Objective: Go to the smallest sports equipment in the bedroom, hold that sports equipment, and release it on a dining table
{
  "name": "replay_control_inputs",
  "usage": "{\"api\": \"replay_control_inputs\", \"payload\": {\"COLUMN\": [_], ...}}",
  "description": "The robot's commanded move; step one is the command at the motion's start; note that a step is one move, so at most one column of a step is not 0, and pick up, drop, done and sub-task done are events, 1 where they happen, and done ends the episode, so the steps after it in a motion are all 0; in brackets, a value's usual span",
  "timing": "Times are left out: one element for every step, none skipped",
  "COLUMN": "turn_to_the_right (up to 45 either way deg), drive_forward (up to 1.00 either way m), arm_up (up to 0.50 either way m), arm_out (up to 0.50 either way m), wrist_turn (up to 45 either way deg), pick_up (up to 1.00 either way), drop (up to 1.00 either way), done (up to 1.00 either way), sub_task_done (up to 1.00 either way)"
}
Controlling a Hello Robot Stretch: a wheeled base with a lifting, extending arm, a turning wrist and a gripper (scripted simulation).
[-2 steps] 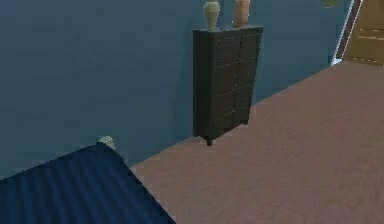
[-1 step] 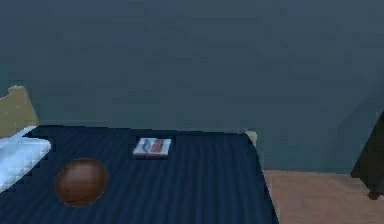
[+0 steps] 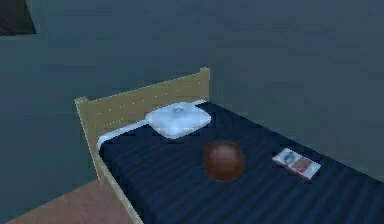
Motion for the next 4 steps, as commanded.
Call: {"api": "replay_control_inputs", "payload": {"turn_to_the_right": [-45.0,-30.0,0.0,45.0], "drive_forward": [0.00,0.00,0.15,0.00], "arm_up": [0.00,0.00,0.00,0.00], "arm_out": [0.00,0.00,0.00,0.00], "wrist_turn": [0.0,0.0,0.0,0.0], "pick_up": [0.00,0.00,0.00,0.00], "drop": [0.00,0.00,0.00,0.00], "done": [0.00,0.00,0.00,0.00], "sub_task_done": [0.00,0.00,0.00,0.00]}}
